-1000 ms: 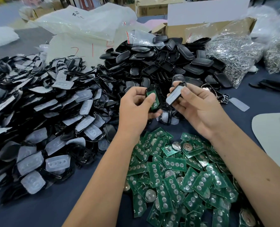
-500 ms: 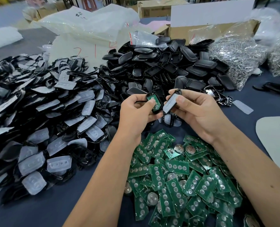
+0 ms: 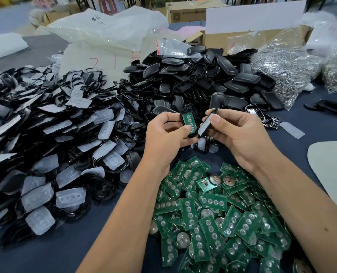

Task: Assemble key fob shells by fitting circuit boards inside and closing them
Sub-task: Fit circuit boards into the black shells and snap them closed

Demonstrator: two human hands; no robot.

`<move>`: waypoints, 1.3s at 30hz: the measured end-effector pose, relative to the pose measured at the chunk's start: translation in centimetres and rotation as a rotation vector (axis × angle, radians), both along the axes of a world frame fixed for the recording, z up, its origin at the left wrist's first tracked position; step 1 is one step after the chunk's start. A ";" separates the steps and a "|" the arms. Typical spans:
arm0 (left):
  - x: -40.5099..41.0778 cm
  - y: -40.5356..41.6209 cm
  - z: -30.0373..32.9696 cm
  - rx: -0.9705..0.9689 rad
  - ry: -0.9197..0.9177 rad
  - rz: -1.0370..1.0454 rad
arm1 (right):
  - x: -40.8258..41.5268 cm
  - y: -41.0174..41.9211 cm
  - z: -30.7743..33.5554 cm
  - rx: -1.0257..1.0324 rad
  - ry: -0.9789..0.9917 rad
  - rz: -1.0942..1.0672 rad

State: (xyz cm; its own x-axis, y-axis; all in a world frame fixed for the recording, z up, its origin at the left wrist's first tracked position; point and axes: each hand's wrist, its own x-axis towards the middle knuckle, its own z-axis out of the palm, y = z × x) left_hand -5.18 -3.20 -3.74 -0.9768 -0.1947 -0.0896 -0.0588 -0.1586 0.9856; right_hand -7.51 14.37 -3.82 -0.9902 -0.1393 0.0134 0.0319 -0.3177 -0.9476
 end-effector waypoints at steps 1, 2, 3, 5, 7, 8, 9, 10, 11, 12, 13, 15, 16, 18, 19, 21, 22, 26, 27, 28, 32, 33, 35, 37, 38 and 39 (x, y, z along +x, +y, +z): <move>0.0 0.1 0.0 -0.017 0.014 0.003 | 0.0 0.0 0.0 0.022 0.006 -0.016; 0.1 0.3 0.0 -0.039 0.035 0.010 | 0.1 0.0 0.0 0.042 0.014 -0.032; 0.2 0.4 0.0 -0.070 0.062 0.016 | 0.1 0.0 0.0 0.057 0.023 -0.042; 0.3 0.8 -0.1 -0.151 0.122 0.022 | 0.1 0.0 0.0 0.084 0.036 -0.057; 0.3 1.2 -0.2 -0.247 0.179 0.028 | 0.1 -0.1 0.1 0.116 0.047 -0.081; 0.4 1.4 -0.3 -0.295 0.202 0.033 | 0.1 -0.1 0.1 0.131 0.054 -0.094; 0.3 1.5 -0.5 -0.338 0.221 0.037 | 0.1 -0.1 0.0 0.147 0.060 -0.105; 0.3 1.6 -0.6 -0.370 0.237 0.037 | 0.2 -0.1 0.0 0.163 0.066 -0.116; 0.3 1.7 -0.7 -0.397 0.247 0.040 | 0.2 -0.1 0.0 0.178 0.067 -0.126; 0.4 1.8 -0.7 -0.416 0.251 0.042 | 0.2 -0.1 -0.1 0.189 0.066 -0.132; 0.4 2.0 -0.7 -0.430 0.253 0.043 | 0.1 -0.1 -0.1 0.197 0.063 -0.136; 0.5 2.2 -0.6 -0.453 0.258 0.032 | 0.2 -0.1 -0.1 0.195 0.058 -0.142; 0.6 2.3 -0.5 -0.465 0.262 0.026 | 0.2 -0.1 0.0 0.190 0.058 -0.146; 0.7 2.4 -0.4 -0.498 0.283 0.014 | 0.3 -0.1 0.0 0.192 0.063 -0.148; 0.7 2.4 -0.4 -0.519 0.299 0.011 | 0.3 -0.2 0.0 0.204 0.068 -0.151; 0.8 2.4 -0.3 -0.568 0.335 0.016 | 0.3 -0.2 -0.2 0.240 0.080 -0.174; 0.9 2.4 -0.3 -0.590 0.351 0.023 | 0.3 -0.2 -0.2 0.254 0.089 -0.190; 1.2 2.3 0.2 -0.578 0.373 0.008 | 0.3 -0.2 -0.4 0.302 0.140 -0.210; 1.2 2.3 0.3 -0.584 0.367 0.003 | 0.3 -0.2 -0.4 0.311 0.150 -0.205; 1.3 2.2 0.4 -0.595 0.359 -0.001 | 0.3 -0.1 -0.4 0.321 0.156 -0.199; 1.1 1.9 0.3 -0.642 0.342 0.004 | 0.2 -0.1 -0.6 0.382 0.169 -0.214; 1.1 1.9 0.2 -0.650 0.337 0.009 | 0.2 -0.1 -0.7 0.389 0.168 -0.223; 1.0 1.8 0.0 -0.664 0.331 0.012 | 0.2 0.0 -0.8 0.404 0.169 -0.231; 0.9 1.7 0.0 -0.690 0.322 0.012 | 0.0 0.4 -0.8 0.401 0.164 -0.186; 0.8 1.6 0.0 -0.696 0.318 0.009 | -0.2 0.6 -0.8 0.384 0.161 -0.143; 0.7 1.4 0.0 -0.695 0.315 0.004 | -0.3 1.0 -0.7 0.369 0.166 -0.097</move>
State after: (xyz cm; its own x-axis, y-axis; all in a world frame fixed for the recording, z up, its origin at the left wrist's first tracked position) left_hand -4.48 -1.77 -3.75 -0.9349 -0.1085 0.3380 0.2411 0.5046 0.8290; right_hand -7.82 15.32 -4.48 -0.9875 -0.0710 0.1410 -0.1447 0.0507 -0.9882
